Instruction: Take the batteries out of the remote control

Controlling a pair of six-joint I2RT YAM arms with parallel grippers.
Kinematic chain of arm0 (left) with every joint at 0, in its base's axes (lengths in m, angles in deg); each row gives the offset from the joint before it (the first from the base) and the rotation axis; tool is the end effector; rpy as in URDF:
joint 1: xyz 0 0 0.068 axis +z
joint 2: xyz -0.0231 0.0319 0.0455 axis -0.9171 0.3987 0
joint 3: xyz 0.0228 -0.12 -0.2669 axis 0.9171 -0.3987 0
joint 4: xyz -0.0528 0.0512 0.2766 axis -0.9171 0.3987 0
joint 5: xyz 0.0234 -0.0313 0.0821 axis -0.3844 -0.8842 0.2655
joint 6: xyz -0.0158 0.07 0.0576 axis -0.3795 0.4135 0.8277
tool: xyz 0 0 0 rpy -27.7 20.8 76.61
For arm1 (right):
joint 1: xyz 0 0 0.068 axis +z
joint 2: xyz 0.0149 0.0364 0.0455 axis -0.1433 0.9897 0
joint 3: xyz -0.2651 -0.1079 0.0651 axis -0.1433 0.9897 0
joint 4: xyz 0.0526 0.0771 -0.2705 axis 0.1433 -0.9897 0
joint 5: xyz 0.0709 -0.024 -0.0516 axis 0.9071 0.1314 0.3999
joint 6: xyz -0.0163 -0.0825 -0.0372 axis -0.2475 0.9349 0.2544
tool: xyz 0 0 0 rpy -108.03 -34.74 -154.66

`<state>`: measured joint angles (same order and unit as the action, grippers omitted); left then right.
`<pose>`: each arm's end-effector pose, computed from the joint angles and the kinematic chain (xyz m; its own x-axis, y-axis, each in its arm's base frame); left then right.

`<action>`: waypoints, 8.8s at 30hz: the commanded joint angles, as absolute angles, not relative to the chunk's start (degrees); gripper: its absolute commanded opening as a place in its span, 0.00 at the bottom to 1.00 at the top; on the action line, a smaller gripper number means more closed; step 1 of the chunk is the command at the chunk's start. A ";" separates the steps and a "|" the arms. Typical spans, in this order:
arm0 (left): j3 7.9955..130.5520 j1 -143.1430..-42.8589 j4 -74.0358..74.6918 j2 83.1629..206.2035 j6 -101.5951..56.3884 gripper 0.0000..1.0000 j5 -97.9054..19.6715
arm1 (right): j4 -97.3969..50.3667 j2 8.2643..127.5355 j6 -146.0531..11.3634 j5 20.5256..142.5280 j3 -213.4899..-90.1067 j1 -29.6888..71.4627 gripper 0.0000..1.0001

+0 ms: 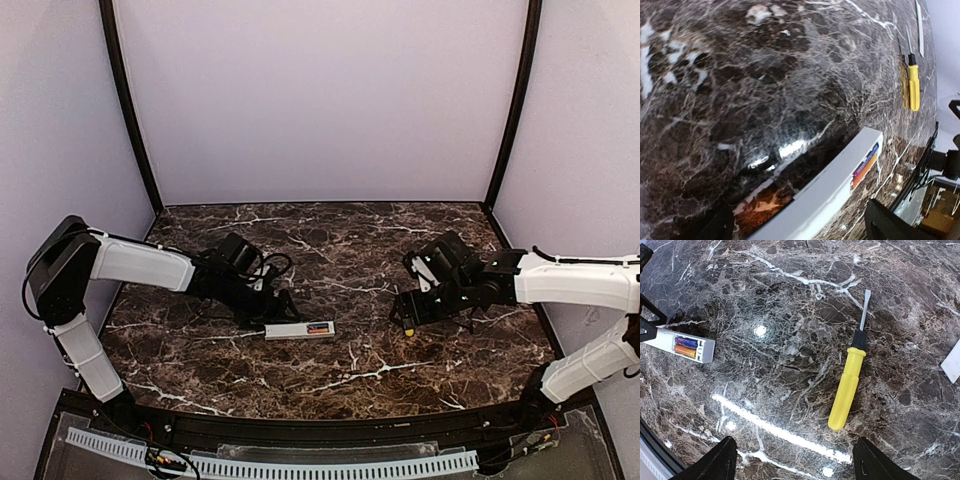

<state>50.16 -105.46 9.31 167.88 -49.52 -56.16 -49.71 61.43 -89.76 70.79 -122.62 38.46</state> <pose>0.2781 -0.2702 0.1262 -0.9624 0.0543 -0.2663 0.2198 0.7321 -0.6448 0.2101 0.2164 0.1855 -0.8344 -0.1745 -0.5227 -0.3414 0.9083 0.2418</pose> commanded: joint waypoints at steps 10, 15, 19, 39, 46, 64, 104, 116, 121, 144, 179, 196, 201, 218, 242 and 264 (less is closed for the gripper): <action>52.07 -104.98 24.57 162.51 -40.76 0.99 -37.47 | -48.38 66.46 -91.48 68.71 -121.66 37.57 0.71; 52.20 -104.99 28.14 158.48 -38.80 0.98 -32.07 | -49.07 70.01 -91.47 66.34 -123.14 37.60 0.68; 51.15 -104.98 29.96 152.98 -37.29 0.99 -27.27 | -50.13 73.35 -91.38 63.86 -124.39 37.62 0.64; 42.96 -105.00 27.00 134.79 -34.89 0.98 -25.07 | -51.90 81.45 -87.81 60.85 -128.50 37.69 0.07; 43.31 -105.00 23.81 131.42 -31.99 0.95 -29.37 | -49.75 74.62 -81.23 61.94 -128.07 38.31 0.00; 48.00 -104.97 11.78 135.28 -43.95 0.83 -66.87 | -36.60 60.05 -62.19 55.78 -125.27 52.24 0.00; 48.43 -107.70 -3.04 150.93 -51.26 0.35 -81.48 | -28.96 66.61 -48.42 54.53 -127.94 65.32 0.00; 47.26 -107.98 -2.57 150.92 -50.82 0.09 -81.12 | -28.67 68.79 -48.53 53.48 -129.10 65.36 0.00; 46.64 -108.11 -2.62 150.05 -50.94 0.01 -80.58 | -28.29 68.57 -49.37 53.32 -129.12 65.41 0.00; 44.21 -107.50 -1.80 143.13 -46.91 0.00 -75.05 | -31.58 62.19 -65.71 55.89 -127.89 62.63 0.87; 44.33 -105.34 -23.84 138.34 -61.44 0.00 -82.35 | 18.52 56.61 -99.54 103.71 -113.84 43.62 0.87; 45.18 -105.33 -27.16 141.09 -62.57 0.00 -81.07 | 25.30 64.83 -104.93 105.00 -117.66 43.94 0.61; 45.18 -105.39 -25.13 141.13 -60.83 0.00 -79.85 | 25.14 66.94 -105.21 105.10 -119.45 44.48 0.51; 45.91 -105.44 -21.61 141.14 -57.25 0.00 -77.97 | 23.86 69.96 -105.27 105.26 -122.74 45.50 0.33; 45.37 -105.38 -23.30 140.73 -58.21 0.00 -77.52 | 21.51 70.90 -104.04 106.79 -124.03 45.81 0.40; 44.21 -105.37 -21.42 140.58 -56.73 0.01 -74.92 | 21.00 69.85 -104.12 106.88 -123.15 45.81 0.03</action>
<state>44.68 -105.61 -22.98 141.48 -58.33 -78.08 20.41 70.65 -104.39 106.25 -122.77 45.32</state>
